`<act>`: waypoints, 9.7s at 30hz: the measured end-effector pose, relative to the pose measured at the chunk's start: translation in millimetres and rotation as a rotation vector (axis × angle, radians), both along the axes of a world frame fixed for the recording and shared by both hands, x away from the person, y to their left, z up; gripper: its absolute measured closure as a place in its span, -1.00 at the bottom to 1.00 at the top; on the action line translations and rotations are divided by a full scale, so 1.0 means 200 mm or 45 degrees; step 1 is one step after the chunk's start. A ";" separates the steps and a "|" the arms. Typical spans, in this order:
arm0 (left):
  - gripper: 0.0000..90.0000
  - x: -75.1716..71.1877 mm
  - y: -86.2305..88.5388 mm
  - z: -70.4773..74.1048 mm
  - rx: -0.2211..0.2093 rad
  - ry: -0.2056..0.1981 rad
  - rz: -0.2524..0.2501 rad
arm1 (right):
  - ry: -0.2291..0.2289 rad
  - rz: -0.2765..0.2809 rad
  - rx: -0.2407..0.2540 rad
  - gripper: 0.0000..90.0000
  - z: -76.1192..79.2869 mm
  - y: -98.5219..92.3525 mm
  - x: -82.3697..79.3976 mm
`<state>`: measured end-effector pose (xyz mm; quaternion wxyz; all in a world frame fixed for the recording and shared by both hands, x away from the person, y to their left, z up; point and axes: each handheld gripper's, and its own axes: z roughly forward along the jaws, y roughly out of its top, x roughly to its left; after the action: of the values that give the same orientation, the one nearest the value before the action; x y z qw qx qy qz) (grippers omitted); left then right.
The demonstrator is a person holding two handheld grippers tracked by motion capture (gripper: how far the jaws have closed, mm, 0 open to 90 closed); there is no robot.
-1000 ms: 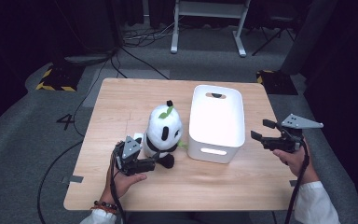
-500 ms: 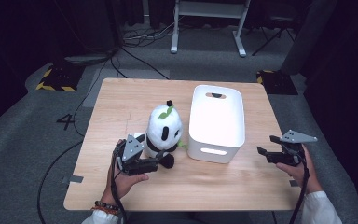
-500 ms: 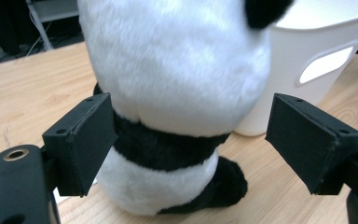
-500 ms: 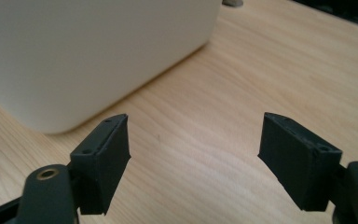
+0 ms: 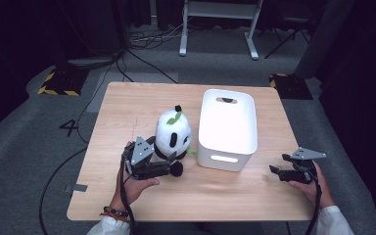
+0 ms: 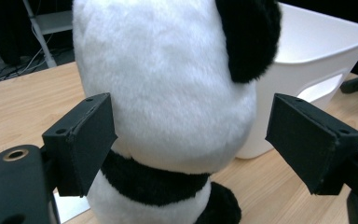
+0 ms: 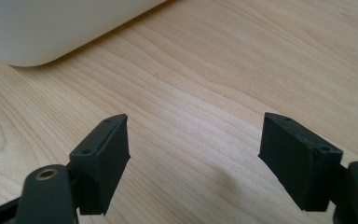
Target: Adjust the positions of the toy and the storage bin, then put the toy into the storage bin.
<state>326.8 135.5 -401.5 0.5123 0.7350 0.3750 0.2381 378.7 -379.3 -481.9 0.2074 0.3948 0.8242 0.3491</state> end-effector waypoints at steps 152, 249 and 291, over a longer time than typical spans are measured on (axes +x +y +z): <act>0.04 0.19 -0.05 0.14 -0.168 -0.137 0.022 | 0.019 -0.046 0.035 -0.60 -0.11 0.02 0.00; 0.00 0.24 -0.60 0.56 -0.273 -0.279 -0.305 | 0.023 -0.039 0.043 -0.58 -0.11 0.02 0.00; -0.02 0.39 -0.80 0.34 -0.203 -0.208 -0.280 | 0.021 -0.037 0.041 -0.57 -0.11 0.02 -0.01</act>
<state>405.4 -24.7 -334.5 0.6208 0.7068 0.2671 0.2091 377.6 -375.7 -504.2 0.1992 0.4130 0.8143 0.3559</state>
